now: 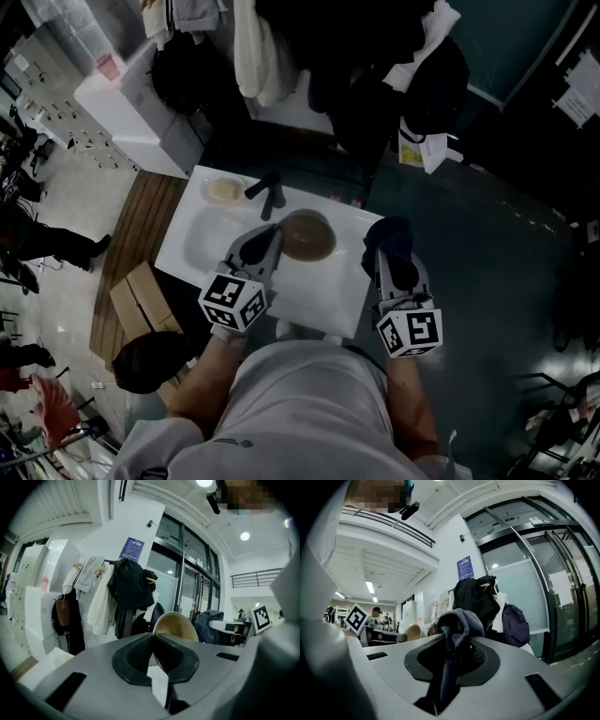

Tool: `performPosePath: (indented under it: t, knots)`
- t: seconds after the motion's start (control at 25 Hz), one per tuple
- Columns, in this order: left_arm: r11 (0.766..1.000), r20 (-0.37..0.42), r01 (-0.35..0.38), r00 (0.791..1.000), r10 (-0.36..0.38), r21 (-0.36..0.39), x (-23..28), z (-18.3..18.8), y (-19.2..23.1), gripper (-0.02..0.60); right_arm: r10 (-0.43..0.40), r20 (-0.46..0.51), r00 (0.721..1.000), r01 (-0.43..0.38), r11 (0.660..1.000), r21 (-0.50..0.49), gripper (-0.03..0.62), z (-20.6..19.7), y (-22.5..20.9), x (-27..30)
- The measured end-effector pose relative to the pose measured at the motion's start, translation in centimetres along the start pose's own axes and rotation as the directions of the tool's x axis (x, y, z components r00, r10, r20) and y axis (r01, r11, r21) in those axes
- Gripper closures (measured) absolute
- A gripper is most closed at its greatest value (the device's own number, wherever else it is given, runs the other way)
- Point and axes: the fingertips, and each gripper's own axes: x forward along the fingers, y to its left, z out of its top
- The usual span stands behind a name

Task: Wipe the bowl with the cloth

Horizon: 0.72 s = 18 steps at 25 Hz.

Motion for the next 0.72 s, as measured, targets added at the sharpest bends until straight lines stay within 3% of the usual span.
performPosePath:
  t: [0.72]
  knots:
    - [1.0, 0.006, -0.012, 1.0, 0.012, -0.013, 0.32, 0.16, 0.49, 0.561, 0.01, -0.014, 1.0, -0.01, 1.0, 0.005, 0.513, -0.47, 0.21, 0.38]
